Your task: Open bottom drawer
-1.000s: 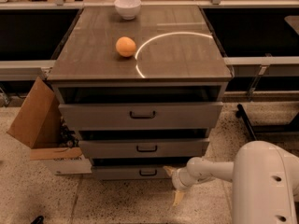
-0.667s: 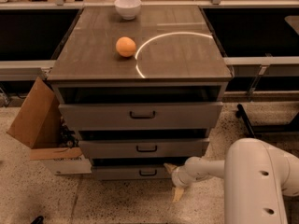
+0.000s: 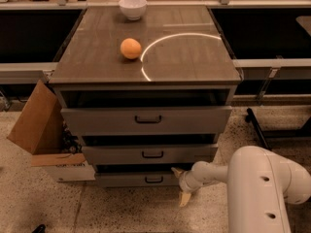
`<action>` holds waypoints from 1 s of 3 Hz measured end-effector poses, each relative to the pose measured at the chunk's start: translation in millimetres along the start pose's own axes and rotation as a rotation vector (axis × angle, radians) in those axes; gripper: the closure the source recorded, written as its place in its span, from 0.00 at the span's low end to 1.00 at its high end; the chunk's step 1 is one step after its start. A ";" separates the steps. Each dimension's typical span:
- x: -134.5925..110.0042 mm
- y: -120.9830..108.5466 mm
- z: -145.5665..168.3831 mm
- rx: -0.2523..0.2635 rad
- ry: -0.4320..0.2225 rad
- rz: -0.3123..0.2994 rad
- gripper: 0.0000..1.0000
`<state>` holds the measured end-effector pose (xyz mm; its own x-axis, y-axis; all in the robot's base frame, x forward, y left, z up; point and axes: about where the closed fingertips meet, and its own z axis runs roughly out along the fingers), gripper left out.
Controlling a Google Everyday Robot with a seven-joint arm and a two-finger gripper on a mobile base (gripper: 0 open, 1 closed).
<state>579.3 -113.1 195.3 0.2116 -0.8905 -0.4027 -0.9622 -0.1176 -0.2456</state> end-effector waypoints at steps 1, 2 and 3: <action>11.3 -6.1 13.9 -0.014 -0.001 0.014 0.00; 20.6 -10.5 24.1 -0.025 -0.007 0.032 0.00; 23.3 -6.6 21.9 -0.011 -0.017 0.045 0.15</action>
Offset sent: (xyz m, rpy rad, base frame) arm 0.0321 -0.0137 -0.0377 0.0127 0.0521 -0.0337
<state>594.3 -123.4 168.3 0.1712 -0.8872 -0.4284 -0.9726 -0.0828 -0.2172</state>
